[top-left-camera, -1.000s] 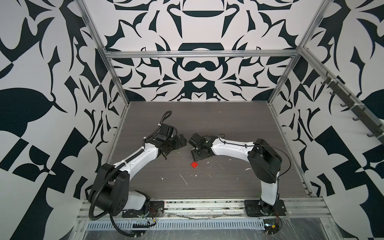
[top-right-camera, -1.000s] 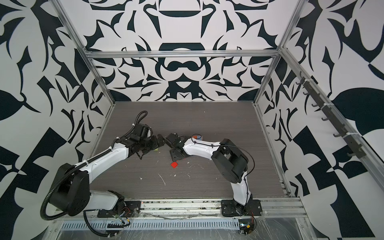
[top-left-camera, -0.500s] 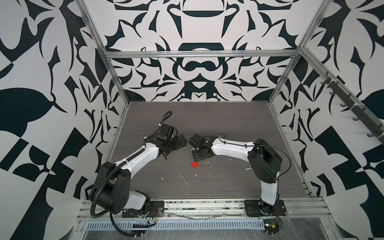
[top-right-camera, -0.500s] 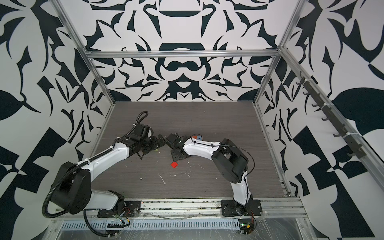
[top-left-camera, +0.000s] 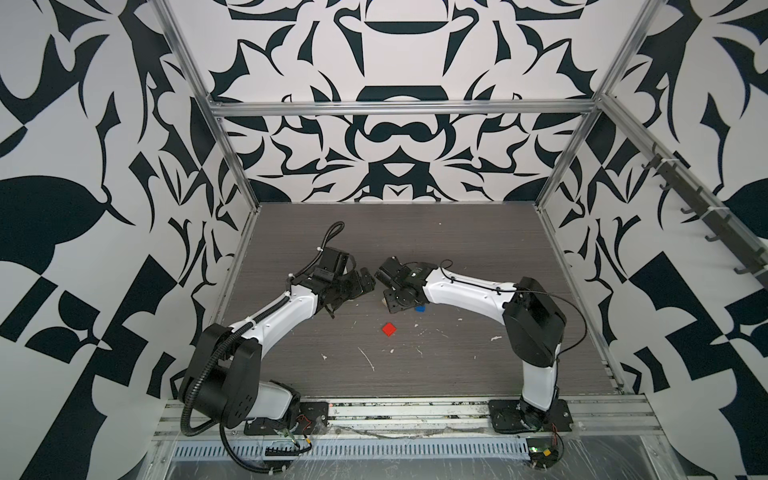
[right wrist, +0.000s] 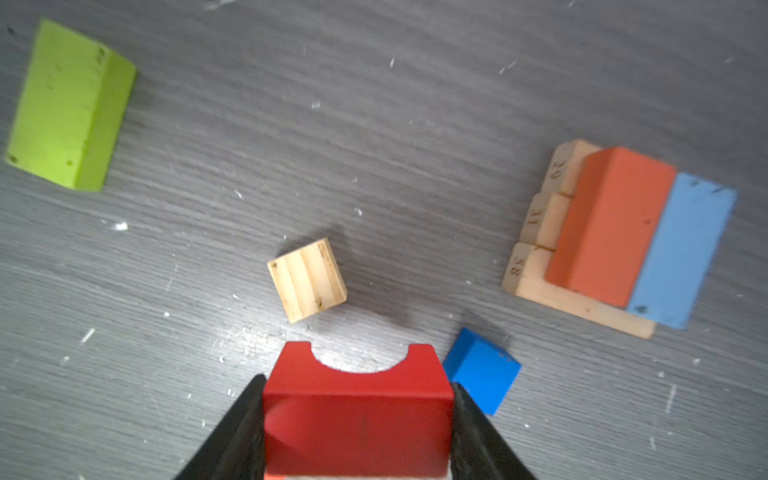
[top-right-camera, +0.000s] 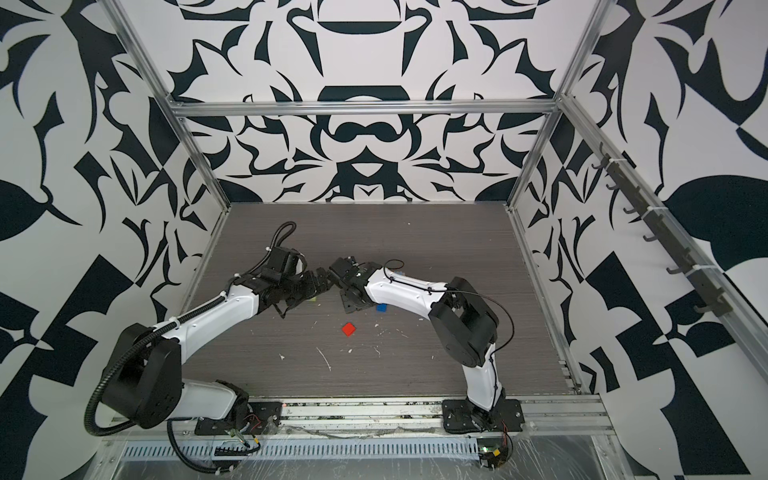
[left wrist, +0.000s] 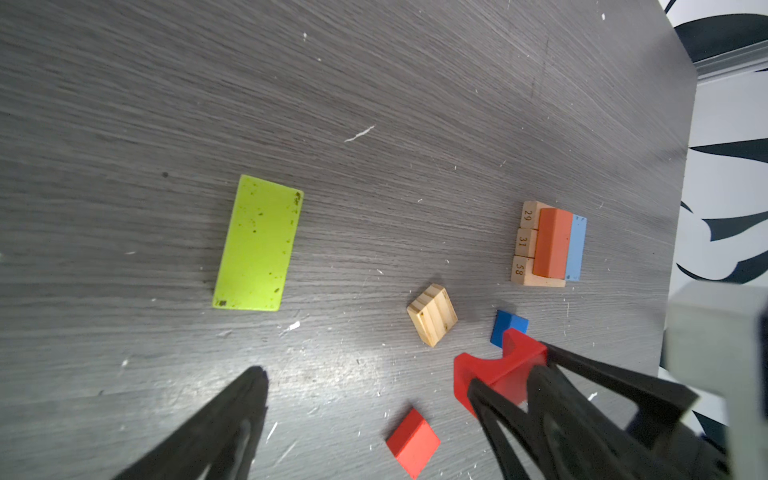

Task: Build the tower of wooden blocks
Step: 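Lift the red arch block and carry it over the blue and orange-red blocks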

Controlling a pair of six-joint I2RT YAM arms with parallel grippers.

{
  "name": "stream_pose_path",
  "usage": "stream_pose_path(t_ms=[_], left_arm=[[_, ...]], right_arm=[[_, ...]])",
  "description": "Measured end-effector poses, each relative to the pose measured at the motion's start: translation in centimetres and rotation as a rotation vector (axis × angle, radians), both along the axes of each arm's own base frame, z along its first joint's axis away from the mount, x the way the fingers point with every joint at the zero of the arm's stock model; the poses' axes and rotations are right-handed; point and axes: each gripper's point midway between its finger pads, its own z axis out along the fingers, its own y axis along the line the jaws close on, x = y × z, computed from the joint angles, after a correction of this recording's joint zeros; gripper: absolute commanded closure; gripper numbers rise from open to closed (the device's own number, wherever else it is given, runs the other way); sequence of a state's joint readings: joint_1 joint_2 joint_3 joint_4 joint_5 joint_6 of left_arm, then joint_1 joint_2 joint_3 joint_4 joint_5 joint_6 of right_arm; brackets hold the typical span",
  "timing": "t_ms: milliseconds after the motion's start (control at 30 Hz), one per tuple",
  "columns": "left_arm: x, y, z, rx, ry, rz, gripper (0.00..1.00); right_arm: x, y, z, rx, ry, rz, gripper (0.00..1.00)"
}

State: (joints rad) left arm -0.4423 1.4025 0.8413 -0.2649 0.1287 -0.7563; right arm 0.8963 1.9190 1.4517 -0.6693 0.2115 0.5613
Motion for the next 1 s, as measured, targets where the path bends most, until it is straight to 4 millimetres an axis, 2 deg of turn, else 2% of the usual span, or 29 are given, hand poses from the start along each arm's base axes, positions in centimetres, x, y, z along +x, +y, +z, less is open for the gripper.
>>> stream_pose_path(t_ms=[267, 667, 833, 1000], left_arm=[[-0.1, -0.1, 0.0, -0.007, 0.004, -0.003, 0.01], [0.1, -0.6, 0.4, -0.031, -0.009, -0.016, 0.0], [0.2, -0.8, 0.7, -0.045, -0.016, -0.024, 0.0], [0.3, -1.3, 0.9, -0.069, -0.028, -0.039, 0.01]], right_arm=[[3.1, -3.4, 2.8, 0.038, -0.037, -0.104, 0.51], [7.3, -9.3, 3.1, 0.039, -0.037, -0.258, 0.51], [7.8, -10.2, 3.1, 0.04, -0.037, -0.278, 0.51], [7.8, -10.0, 2.9, 0.058, -0.021, -0.273, 0.51]])
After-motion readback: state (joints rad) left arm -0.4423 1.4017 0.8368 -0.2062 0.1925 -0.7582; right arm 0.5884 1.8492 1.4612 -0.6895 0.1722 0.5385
